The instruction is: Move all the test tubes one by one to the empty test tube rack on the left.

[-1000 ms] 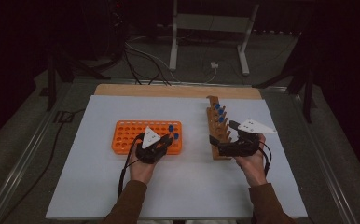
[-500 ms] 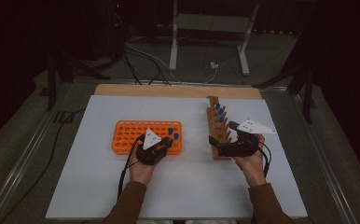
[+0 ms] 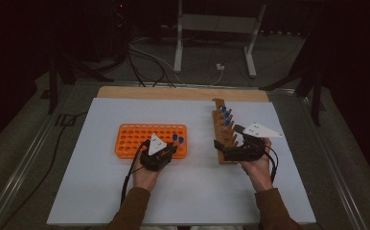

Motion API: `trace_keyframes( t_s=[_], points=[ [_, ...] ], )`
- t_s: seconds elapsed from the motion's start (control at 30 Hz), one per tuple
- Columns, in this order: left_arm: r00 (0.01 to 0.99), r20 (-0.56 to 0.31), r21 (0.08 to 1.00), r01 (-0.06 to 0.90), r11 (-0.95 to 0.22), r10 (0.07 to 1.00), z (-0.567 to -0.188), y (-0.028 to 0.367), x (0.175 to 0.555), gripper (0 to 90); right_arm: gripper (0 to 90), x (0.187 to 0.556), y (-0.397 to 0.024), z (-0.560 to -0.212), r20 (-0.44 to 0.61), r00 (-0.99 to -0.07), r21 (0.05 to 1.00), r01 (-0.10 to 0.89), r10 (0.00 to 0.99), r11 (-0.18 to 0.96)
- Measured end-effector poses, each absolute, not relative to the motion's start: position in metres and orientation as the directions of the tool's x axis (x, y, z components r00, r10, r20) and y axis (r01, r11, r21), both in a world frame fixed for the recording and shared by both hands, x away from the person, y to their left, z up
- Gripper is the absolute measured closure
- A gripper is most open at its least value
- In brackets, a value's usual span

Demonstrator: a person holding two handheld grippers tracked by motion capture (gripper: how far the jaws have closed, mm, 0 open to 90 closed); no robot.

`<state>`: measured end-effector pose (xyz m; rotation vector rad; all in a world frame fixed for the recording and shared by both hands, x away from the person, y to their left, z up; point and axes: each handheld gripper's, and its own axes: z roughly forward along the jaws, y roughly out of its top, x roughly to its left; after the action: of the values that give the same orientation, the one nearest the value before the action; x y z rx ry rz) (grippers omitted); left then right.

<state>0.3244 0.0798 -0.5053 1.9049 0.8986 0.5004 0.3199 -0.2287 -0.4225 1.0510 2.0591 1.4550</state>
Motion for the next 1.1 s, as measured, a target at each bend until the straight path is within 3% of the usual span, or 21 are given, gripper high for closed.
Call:
trace_keyframes(
  t_s=[0.5, 0.67, 1.03, 1.1],
  points=[
    [0.646, -0.035, 0.884, 0.376, -0.278, 0.763, -0.506, 0.081, 0.321, 76.4, 0.0, 0.32, -0.228, -0.423, 0.094, -0.633, 0.923, 0.345, 0.768, 0.172],
    [0.625, -0.052, 0.888, 0.386, -0.25, 0.779, -0.503, 0.085, 0.32, 62.3, 0.0, 0.321, -0.228, -0.423, 0.096, -0.633, 0.924, 0.344, 0.768, 0.168],
    [0.628, -0.14, 0.902, 0.399, -0.163, 0.765, -0.482, 0.111, 0.313, 49.4, 0.0, 0.321, -0.227, -0.424, 0.098, -0.632, 0.923, 0.346, 0.769, 0.167],
    [0.618, -0.139, 0.906, 0.395, -0.153, 0.774, -0.478, 0.117, 0.31, 42.3, 0.0, 0.321, -0.227, -0.425, 0.097, -0.631, 0.923, 0.346, 0.77, 0.168]
  ],
)
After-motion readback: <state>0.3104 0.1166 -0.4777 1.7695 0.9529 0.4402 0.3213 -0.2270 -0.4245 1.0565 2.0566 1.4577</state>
